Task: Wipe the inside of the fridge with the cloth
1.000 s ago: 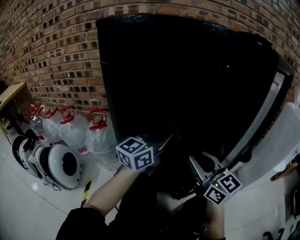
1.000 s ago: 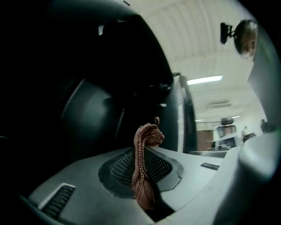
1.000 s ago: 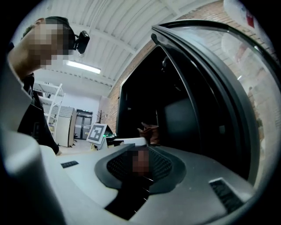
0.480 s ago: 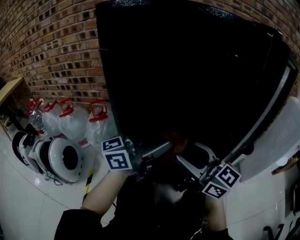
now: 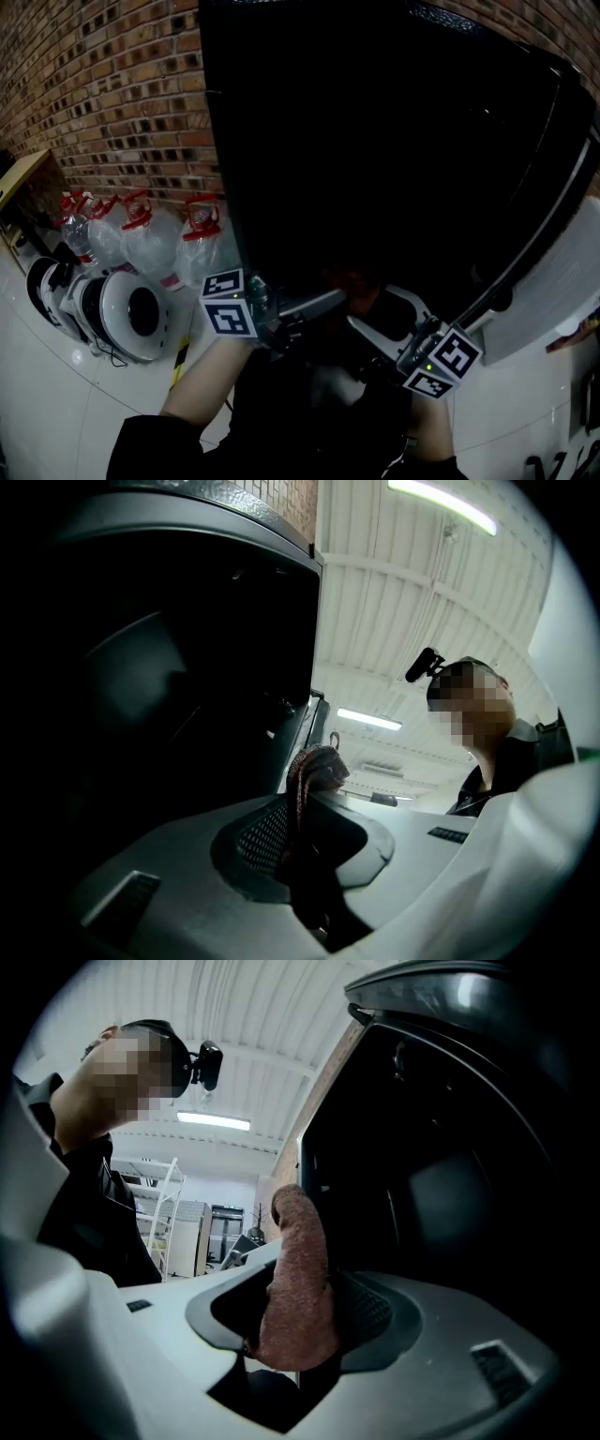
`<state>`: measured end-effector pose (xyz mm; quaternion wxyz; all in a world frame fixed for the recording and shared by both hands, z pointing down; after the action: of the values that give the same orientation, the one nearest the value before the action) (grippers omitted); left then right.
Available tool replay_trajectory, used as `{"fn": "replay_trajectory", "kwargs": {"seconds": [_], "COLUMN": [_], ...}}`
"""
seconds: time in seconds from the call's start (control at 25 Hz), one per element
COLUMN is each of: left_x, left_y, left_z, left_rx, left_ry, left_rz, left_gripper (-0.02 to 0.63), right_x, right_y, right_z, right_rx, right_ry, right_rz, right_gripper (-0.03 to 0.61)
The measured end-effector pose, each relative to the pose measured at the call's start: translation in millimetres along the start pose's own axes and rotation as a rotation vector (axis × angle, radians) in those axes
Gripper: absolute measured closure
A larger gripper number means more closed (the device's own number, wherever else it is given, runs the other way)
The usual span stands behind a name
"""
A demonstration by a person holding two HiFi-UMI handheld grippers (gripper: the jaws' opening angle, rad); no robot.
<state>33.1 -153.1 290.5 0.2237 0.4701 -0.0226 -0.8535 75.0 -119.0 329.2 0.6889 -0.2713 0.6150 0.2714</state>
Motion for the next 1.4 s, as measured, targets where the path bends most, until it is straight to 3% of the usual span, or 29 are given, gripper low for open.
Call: {"fn": "replay_trajectory", "kwargs": {"seconds": [0.2,0.36,0.52,0.64,0.76,0.84,1.0,1.16,1.28,1.4], "left_x": [-8,-8,-11,-10,-6,-6,1,21,35,68], "left_y": [-5,-8,-11,-14,-12,-8,-1,-20,-31,-35], "left_z": [-4,-2,-1,-1,-2,-1,0,-1,14,51], "left_rx": [-0.028,-0.045,-0.067,-0.045,0.036,0.106,0.301,0.446,0.555,0.777], "left_ry": [0.046,0.057,0.076,0.1,0.139,0.182,0.278,0.37,0.362,0.258], "left_rz": [-0.041,-0.026,-0.032,-0.081,-0.193,-0.26,-0.398,-0.639,-0.72,-0.811], "left_gripper": [0.565,0.565,0.565,0.561,0.504,0.429,0.428,0.426,0.426,0.428], "right_x": [1,-1,-3,-1,7,16,38,65,81,100], "right_y": [4,8,9,8,0,-8,-14,-6,-5,-9], "right_z": [-2,-1,0,0,-1,-3,-17,-34,-42,-53], "right_rx": [0.045,0.073,0.097,0.07,0.015,-0.016,-0.048,-0.021,-0.019,-0.021], "right_ry": [0.007,0.015,0.023,0.027,0.014,-0.003,-0.012,-0.025,-0.056,-0.098], "right_rz": [0.028,0.039,0.039,0.041,0.045,0.035,0.07,0.138,0.146,0.114], "right_gripper": [0.344,0.456,0.483,0.497,0.5,0.5,0.5,0.499,0.499,0.499]}}
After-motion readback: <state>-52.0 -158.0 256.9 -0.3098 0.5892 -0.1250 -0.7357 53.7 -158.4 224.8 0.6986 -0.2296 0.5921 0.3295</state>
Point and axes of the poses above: the fingertips, and each gripper's own axes: z backward along the fingers, y to its left, x out of its top, the point moved 1 cm from there along z, backward along the fingers, and after that the axes turned 8 degrees about -x, right-handed, at the moved point
